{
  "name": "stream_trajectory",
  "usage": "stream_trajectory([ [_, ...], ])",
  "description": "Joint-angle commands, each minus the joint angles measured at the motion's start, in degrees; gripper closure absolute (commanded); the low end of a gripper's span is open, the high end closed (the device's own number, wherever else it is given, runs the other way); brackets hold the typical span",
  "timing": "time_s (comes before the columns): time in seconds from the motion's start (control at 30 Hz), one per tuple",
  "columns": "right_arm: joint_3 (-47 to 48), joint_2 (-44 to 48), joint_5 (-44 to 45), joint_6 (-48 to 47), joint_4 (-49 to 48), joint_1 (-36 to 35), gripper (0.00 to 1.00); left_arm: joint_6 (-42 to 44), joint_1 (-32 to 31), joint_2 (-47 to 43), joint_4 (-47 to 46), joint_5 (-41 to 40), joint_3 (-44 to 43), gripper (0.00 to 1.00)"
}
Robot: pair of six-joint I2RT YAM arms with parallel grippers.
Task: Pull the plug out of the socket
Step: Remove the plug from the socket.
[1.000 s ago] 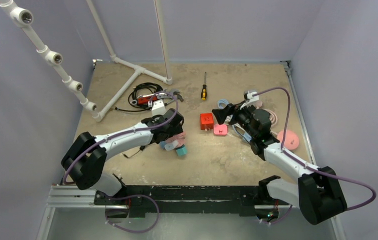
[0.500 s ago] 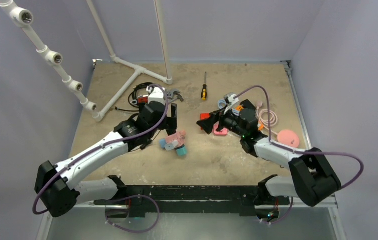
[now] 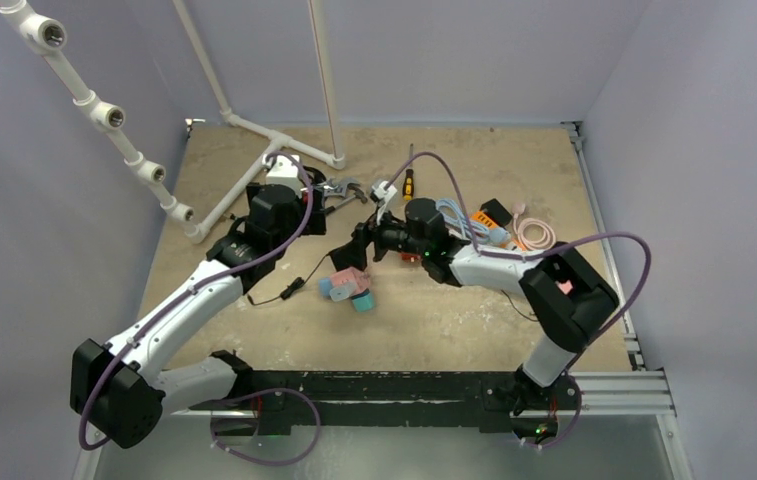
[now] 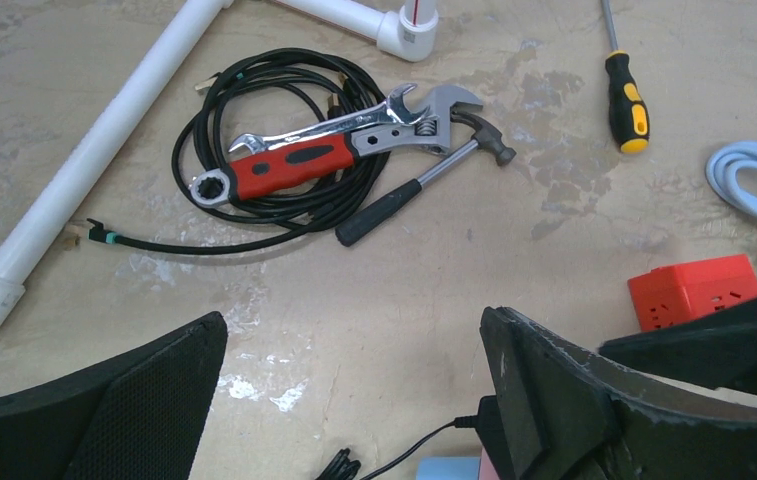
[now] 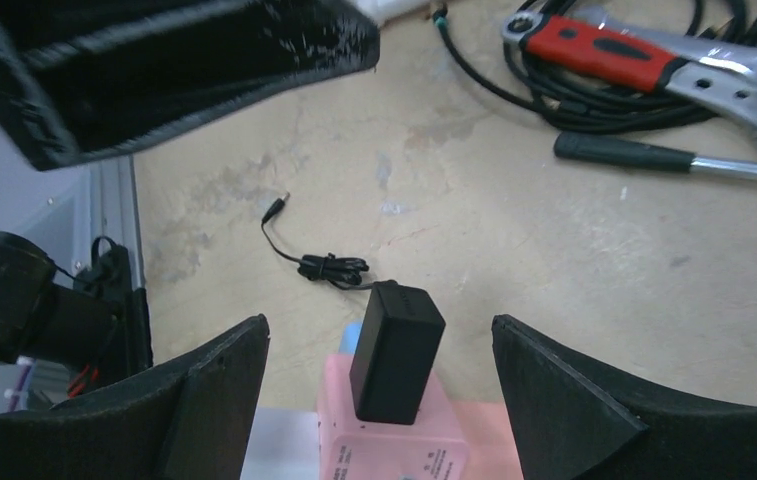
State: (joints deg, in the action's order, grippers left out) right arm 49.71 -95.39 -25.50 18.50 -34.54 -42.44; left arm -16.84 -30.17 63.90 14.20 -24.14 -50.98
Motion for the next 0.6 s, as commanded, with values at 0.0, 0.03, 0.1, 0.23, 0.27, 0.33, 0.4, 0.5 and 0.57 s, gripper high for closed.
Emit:
stream_trajectory([
  [0.0, 2.9, -3.8, 1.3, -3.8, 4.1, -1.3, 0.15, 1.0, 0.0, 0.8, -2.8, 2.4, 0.0, 0.02],
  [0.03, 3.2, -4.5, 1.2, -4.0, 4.3, -1.3, 0.16, 0.8, -0.1, 1.2, -2.7, 3.2, 0.2, 0.03],
  [0.1, 4.3, -5.6, -0.2, -4.0, 4.5, -1.3, 0.18, 0.2, 0.0, 2.0, -1.9, 4.0, -0.1, 0.03],
  [0.23, 6.3, -7.0, -0.9, -4.2, 4.9, -1.8, 0.3, -0.5, 0.0, 2.2, -1.2, 3.2, -0.3, 0.03],
  [0.27, 6.6, -7.4, -1.0, -4.2, 4.9, -1.8, 0.31, -0.5, 0.0, 2.0, -1.2, 3.2, -0.2, 0.03],
  [0.33, 7.7, -8.4, -1.2, -4.2, 5.2, -1.7, 0.33, -0.6, -0.1, 1.7, -1.1, 3.3, 0.1, 0.03],
  [0.4, 9.0, -9.7, -2.0, -4.2, 5.8, -1.8, 0.37, -0.6, -0.1, 1.6, -1.3, 3.3, 0.2, 0.03],
  [0.5, 10.9, -11.4, -2.3, -4.4, 6.6, -1.9, 0.43, -0.5, -0.1, 1.7, -1.3, 3.1, 0.1, 0.03],
  [0.57, 11.1, -11.8, -2.3, -4.5, 6.7, -2.0, 0.5, -0.4, -0.1, 1.6, -1.2, 2.8, 0.0, 0.03],
])
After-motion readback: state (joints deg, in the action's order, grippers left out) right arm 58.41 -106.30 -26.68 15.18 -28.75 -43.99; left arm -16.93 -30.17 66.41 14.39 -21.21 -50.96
